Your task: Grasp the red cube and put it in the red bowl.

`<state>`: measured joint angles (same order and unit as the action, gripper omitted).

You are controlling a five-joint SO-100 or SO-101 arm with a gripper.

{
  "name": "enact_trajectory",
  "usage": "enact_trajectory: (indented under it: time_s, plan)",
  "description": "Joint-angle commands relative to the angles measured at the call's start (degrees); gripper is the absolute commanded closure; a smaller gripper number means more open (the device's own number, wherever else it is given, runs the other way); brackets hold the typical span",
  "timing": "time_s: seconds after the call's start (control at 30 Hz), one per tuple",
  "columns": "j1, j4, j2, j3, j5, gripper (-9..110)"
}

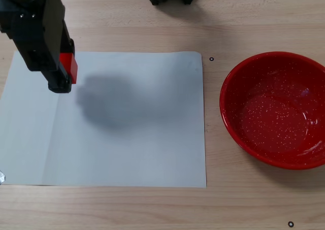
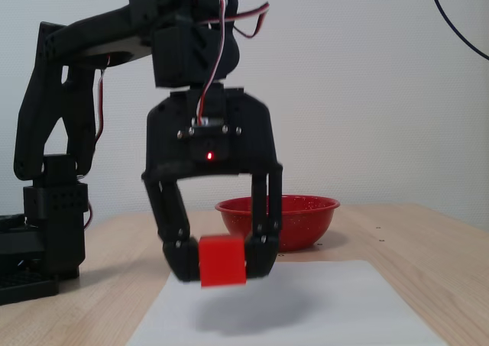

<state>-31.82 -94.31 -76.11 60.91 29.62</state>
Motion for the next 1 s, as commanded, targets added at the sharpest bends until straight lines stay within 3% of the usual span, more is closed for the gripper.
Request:
enact_trajectory:
  time_s: [0.0,0.33,0.97]
  plan:
    - [1.58,-1.41,-7.73,-8.00,-1.67,101]
    - [10.28,-6.15,-10.72,-15.82,-6.24,101]
    - [40.87,-7.73,-15.82,-22.15,-19.25,101]
